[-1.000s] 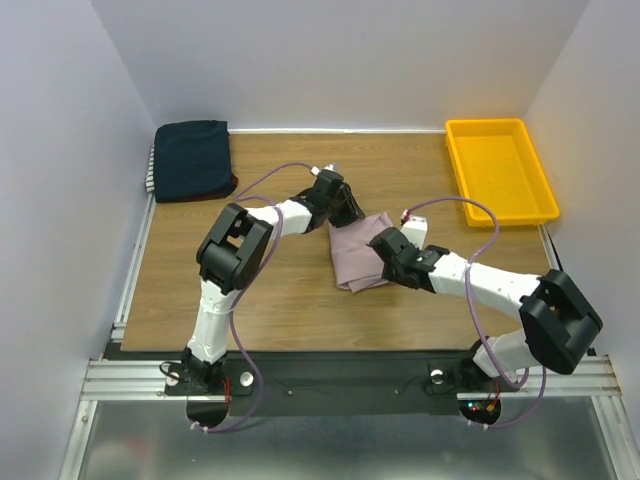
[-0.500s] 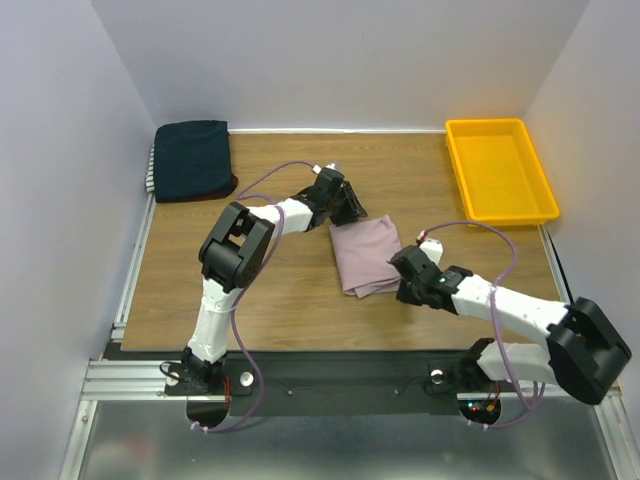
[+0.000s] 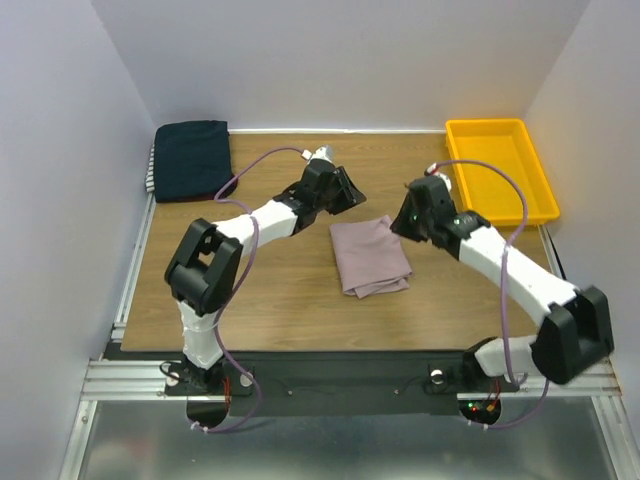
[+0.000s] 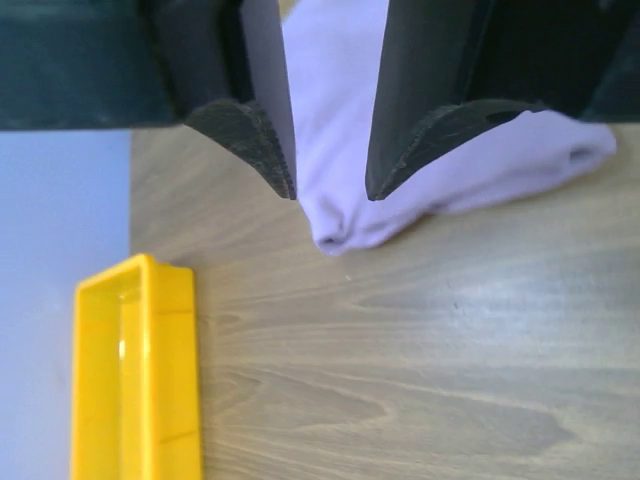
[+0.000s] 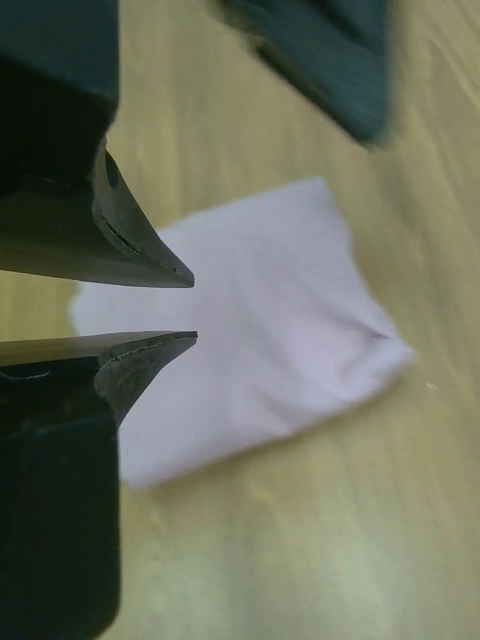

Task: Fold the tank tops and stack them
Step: Fold the tank top

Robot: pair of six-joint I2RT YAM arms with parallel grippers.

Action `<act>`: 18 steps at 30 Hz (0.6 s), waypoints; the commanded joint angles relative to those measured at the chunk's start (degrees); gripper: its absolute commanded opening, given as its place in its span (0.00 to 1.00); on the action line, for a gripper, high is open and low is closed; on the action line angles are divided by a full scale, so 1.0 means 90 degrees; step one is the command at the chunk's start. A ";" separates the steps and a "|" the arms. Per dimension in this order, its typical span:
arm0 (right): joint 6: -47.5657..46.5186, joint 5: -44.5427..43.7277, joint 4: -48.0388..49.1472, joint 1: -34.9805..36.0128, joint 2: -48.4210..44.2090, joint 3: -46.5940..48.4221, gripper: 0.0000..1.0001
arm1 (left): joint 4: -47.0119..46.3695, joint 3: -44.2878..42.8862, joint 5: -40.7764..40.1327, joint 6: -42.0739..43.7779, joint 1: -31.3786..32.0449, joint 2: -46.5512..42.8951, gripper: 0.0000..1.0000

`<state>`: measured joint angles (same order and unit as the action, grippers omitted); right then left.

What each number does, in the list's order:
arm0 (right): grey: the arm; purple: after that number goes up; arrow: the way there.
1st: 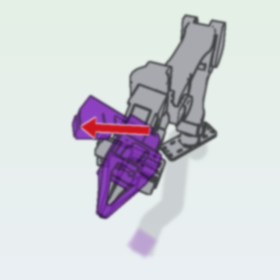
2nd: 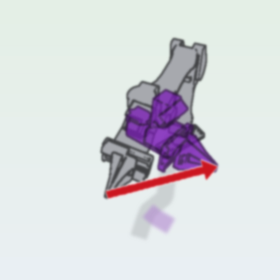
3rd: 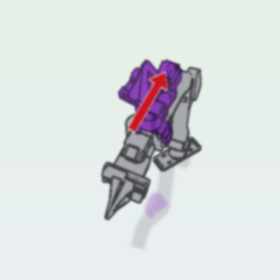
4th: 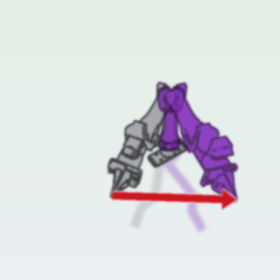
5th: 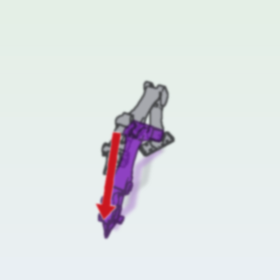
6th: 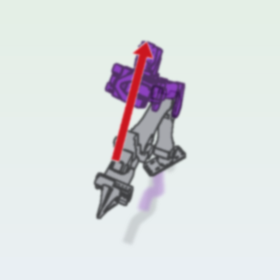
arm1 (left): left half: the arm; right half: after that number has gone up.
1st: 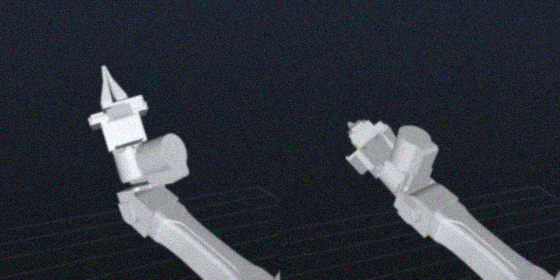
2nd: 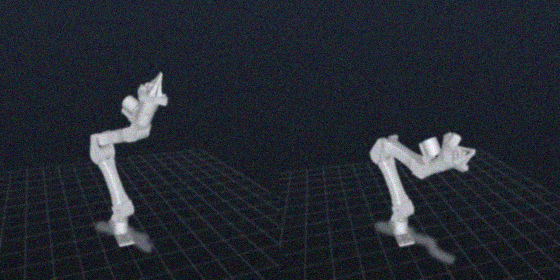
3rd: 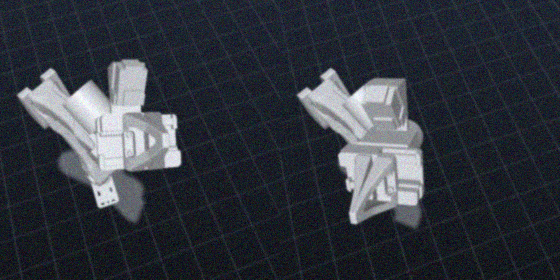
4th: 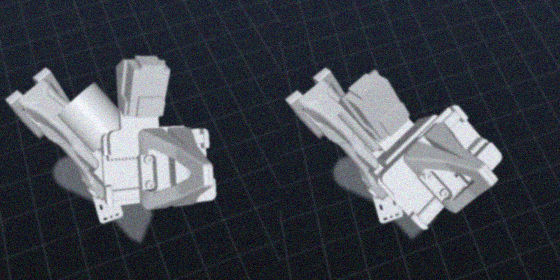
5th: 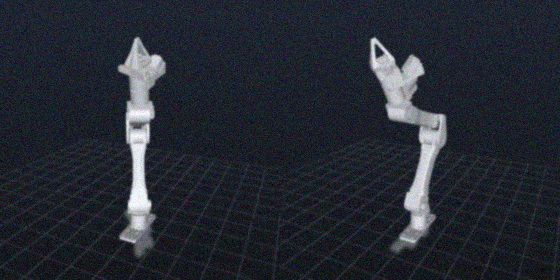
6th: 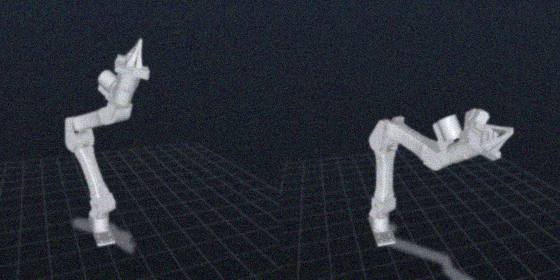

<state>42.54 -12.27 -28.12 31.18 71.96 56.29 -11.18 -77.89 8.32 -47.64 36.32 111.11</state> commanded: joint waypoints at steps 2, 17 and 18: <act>-0.1132 0.1059 0.0438 -0.0962 0.1492 0.1076 0.31 | -0.0173 0.1035 -0.0552 -0.0458 0.0601 -0.0871 0.40; -0.1661 0.0544 0.0703 -0.1257 0.3781 0.2114 0.39 | -0.0262 0.1037 -0.0846 -0.0527 0.2019 -0.0295 0.30; -0.1670 0.0514 0.0722 -0.1257 0.3830 0.2114 0.39 | -0.0242 0.0998 -0.0846 -0.0489 0.2058 -0.0256 0.30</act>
<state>29.17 -6.09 -23.88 20.23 105.41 73.12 -12.36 -67.18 2.35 -52.80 53.93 108.77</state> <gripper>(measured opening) 0.389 0.305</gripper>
